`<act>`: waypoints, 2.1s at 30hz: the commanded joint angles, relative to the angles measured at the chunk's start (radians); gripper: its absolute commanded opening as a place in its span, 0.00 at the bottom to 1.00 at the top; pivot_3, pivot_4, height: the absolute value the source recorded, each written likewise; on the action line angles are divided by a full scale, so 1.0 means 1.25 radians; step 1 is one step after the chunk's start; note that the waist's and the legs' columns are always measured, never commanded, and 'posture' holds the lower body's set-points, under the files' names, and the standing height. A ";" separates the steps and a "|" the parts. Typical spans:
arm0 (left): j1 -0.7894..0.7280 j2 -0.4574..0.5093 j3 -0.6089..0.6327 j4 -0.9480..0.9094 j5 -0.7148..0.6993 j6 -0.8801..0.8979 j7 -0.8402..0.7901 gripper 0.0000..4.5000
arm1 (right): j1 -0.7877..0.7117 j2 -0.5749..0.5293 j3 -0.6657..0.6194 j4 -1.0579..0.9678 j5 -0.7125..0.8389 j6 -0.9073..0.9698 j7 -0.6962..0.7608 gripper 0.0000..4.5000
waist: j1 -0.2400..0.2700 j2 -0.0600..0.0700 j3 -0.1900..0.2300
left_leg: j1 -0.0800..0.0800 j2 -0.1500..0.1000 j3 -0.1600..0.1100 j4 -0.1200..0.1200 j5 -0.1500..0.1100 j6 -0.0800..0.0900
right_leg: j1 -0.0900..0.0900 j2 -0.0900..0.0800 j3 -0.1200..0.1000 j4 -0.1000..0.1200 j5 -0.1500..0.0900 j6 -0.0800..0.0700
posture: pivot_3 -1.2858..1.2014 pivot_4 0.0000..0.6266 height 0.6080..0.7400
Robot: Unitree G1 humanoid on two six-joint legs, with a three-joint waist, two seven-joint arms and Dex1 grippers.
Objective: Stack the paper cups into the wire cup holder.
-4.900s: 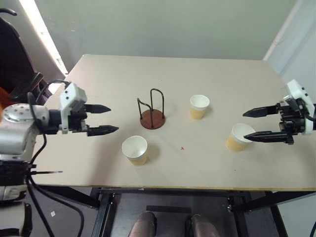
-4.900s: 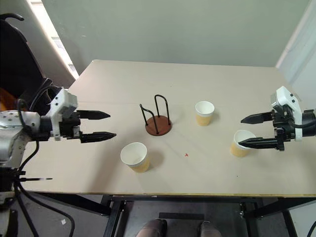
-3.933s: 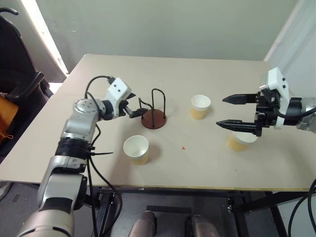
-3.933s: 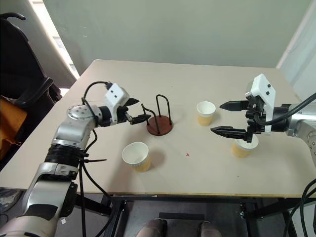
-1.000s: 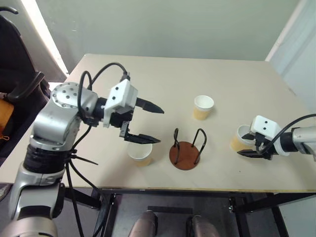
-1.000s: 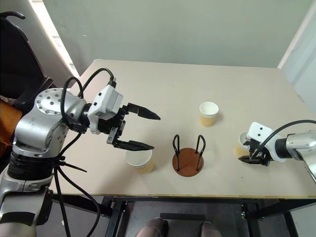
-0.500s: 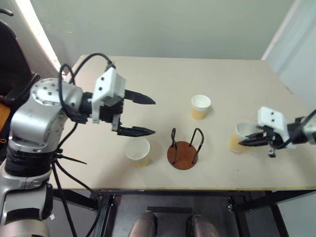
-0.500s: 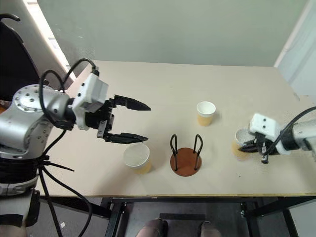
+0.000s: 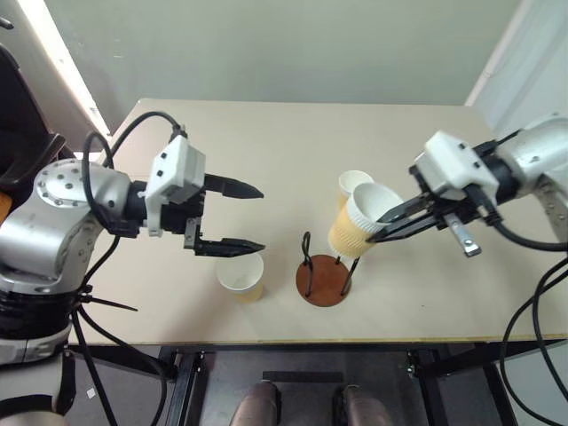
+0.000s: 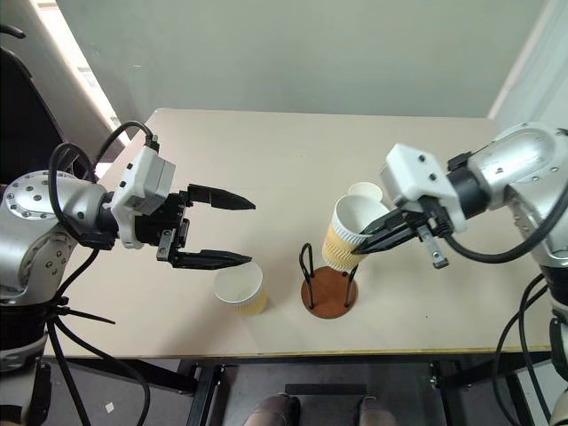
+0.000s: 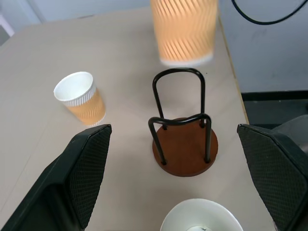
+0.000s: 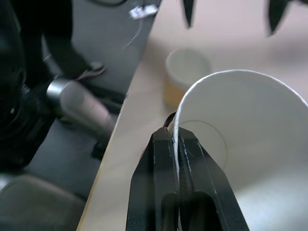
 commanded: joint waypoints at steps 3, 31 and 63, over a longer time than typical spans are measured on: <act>0.012 -0.001 0.012 -0.041 -0.016 -0.002 0.023 1.00 | -0.042 0.038 0.051 0.028 -0.082 -0.066 0.015 0.01 | 0.000 0.000 0.000 | 0.000 0.000 0.000 -0.001 0.000 0.000 | 0.000 0.000 0.000 0.000 0.000 0.000 | 0.52 0.24 1.00; -0.002 -0.003 -0.014 -0.060 -0.020 0.016 0.055 1.00 | -0.082 0.150 0.095 0.160 -0.248 -0.200 0.040 0.69 | -0.001 0.000 0.000 | 0.001 0.001 0.000 -0.002 0.000 -0.002 | -0.001 0.000 -0.001 0.001 0.002 -0.005 | 0.52 0.24 1.00; -0.073 -0.198 -0.160 0.066 0.248 0.023 0.330 1.00 | -0.322 0.446 0.117 1.245 -0.677 -0.646 -0.426 0.16 | 0.005 0.001 0.001 | -0.003 0.002 0.001 -0.009 0.003 -0.015 | -0.011 -0.001 -0.001 0.000 0.011 -0.002 | 0.52 0.24 1.00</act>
